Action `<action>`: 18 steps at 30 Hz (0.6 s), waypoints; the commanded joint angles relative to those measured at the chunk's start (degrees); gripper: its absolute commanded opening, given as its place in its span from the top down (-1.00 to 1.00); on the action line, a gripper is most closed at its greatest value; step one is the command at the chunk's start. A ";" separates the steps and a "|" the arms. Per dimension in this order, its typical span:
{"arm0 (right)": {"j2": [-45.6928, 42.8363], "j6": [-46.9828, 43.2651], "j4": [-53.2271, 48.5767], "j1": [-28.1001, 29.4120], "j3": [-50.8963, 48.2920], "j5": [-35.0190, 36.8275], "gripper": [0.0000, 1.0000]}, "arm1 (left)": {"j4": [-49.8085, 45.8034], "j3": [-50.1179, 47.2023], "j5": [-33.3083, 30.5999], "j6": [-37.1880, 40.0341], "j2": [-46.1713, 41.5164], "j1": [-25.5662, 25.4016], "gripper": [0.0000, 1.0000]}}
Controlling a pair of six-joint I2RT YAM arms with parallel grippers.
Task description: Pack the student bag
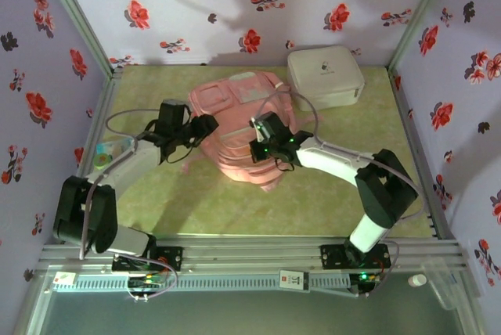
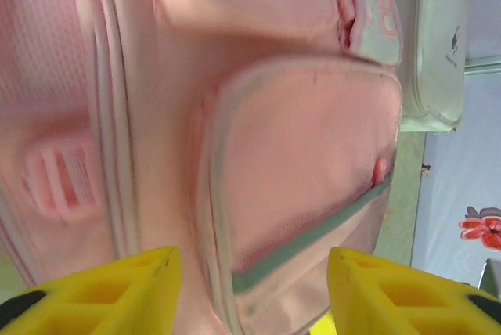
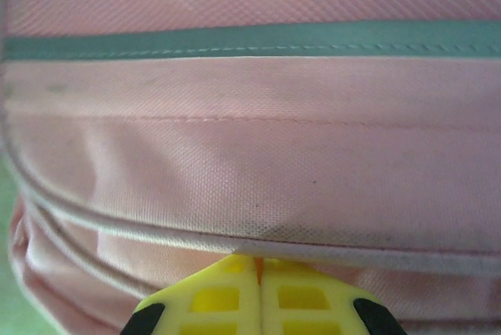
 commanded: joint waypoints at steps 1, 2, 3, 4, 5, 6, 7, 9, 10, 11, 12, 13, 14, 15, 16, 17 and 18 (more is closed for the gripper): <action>2.01 -0.96 4.30 1.52 3.67 -4.97 1.00 | 5.25 -4.11 2.30 -4.89 -1.84 0.23 -0.07; 2.50 -0.66 4.51 1.66 4.10 -5.16 1.00 | 6.47 -5.03 2.41 -5.54 -1.89 0.27 -0.07; 2.86 -0.34 4.82 1.76 4.47 -5.33 1.00 | 7.32 -5.76 2.41 -6.29 -1.70 0.20 -0.06; 3.17 -0.02 5.17 1.89 4.63 -5.56 1.00 | 7.80 -6.15 2.41 -6.76 -1.25 0.26 -0.06; 3.34 0.24 5.30 1.89 4.81 -5.69 1.00 | 8.14 -6.29 2.42 -7.04 -0.81 0.26 -0.03; 3.42 0.45 5.38 1.94 4.77 -5.77 1.00 | 8.42 -6.29 2.41 -7.23 -0.09 0.22 -0.01; 3.41 0.54 5.46 1.93 4.75 -5.93 1.00 | 8.75 -6.12 2.42 -7.34 0.55 0.26 0.02; 3.26 0.74 5.46 1.94 4.63 -5.89 1.00 | 8.98 -5.71 2.42 -7.56 1.61 0.27 0.09; 3.20 0.81 5.38 1.94 4.53 -5.87 1.00 | 9.12 -5.55 2.32 -7.68 2.17 0.23 0.14; 3.15 0.91 5.30 1.93 4.48 -5.67 1.00 | 9.32 -5.44 2.32 -7.69 2.62 0.26 0.18; 2.94 1.05 5.15 1.87 4.37 -5.21 1.00 | 9.29 -5.28 2.26 -7.78 3.08 0.22 0.25; 2.82 1.26 5.05 1.90 4.14 -4.58 1.00 | 9.25 -5.16 2.03 -7.91 3.44 0.31 0.32; 2.79 1.38 4.82 1.93 4.02 -3.92 1.00 | 9.12 -5.07 1.73 -7.87 3.65 0.29 0.39; 2.48 1.65 4.46 1.93 3.77 -2.82 1.00 | 8.56 -4.84 1.19 -7.79 3.76 0.31 0.48; 2.06 1.92 3.95 1.83 3.35 -1.47 1.00 | 7.72 -4.71 0.26 -7.58 3.73 0.28 0.56; 1.51 2.06 3.34 1.66 2.83 -0.18 1.00 | 6.94 -4.64 -0.41 -7.00 3.57 0.41 0.64; 0.68 2.32 2.87 1.52 2.00 1.38 1.00 | 5.54 -4.28 -1.43 -6.26 3.32 0.51 0.71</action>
